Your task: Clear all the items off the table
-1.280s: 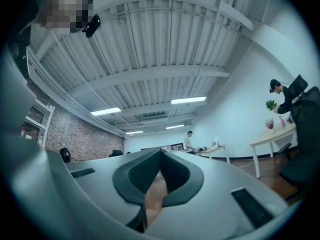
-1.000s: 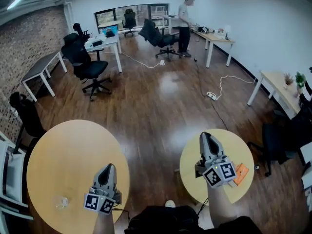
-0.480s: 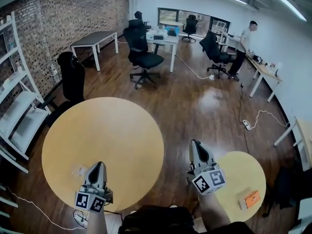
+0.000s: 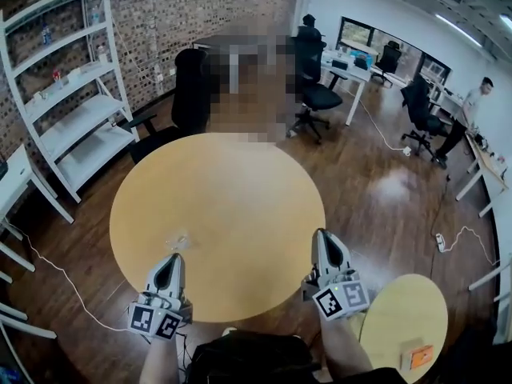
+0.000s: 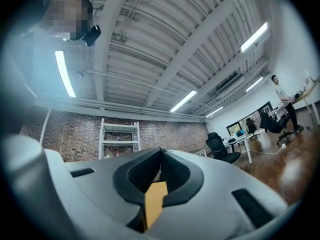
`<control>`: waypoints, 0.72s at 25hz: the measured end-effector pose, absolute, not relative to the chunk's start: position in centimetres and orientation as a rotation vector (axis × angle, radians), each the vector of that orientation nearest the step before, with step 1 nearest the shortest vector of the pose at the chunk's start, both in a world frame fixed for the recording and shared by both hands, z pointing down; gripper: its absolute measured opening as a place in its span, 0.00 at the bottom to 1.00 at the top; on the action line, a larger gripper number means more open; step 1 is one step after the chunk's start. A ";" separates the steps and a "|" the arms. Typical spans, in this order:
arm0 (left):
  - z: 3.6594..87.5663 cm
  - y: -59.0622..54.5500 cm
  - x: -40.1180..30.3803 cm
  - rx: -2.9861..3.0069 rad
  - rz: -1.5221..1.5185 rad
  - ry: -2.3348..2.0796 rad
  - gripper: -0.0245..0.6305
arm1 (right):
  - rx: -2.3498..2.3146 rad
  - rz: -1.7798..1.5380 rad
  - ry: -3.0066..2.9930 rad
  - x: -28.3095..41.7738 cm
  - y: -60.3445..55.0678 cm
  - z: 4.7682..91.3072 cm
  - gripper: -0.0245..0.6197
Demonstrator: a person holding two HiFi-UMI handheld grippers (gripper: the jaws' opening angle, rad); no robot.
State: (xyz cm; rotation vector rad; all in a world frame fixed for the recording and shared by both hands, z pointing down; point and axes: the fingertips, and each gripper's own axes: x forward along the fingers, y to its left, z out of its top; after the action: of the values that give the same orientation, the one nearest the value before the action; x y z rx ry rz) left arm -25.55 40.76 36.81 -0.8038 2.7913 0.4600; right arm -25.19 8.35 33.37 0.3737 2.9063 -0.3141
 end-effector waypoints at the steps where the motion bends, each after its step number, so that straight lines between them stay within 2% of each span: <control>1: 36.8 41.8 -25.4 -0.777 0.452 2.799 0.04 | 0.399 -0.326 2.909 -25.5 9.6 33.7 0.05; 9: 37.3 48.0 -24.7 -0.636 0.434 2.870 0.04 | 0.566 -0.361 2.964 -27.4 17.1 35.9 0.05; 18: 38.8 50.7 -24.5 -0.455 0.527 2.896 0.04 | 0.703 -0.324 2.979 -29.2 18.9 35.8 0.05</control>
State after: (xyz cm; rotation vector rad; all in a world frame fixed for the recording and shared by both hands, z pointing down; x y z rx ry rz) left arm -24.47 50.72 38.81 -0.4551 2.8965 0.5272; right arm -29.20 18.88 35.82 0.7031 2.9790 -0.3244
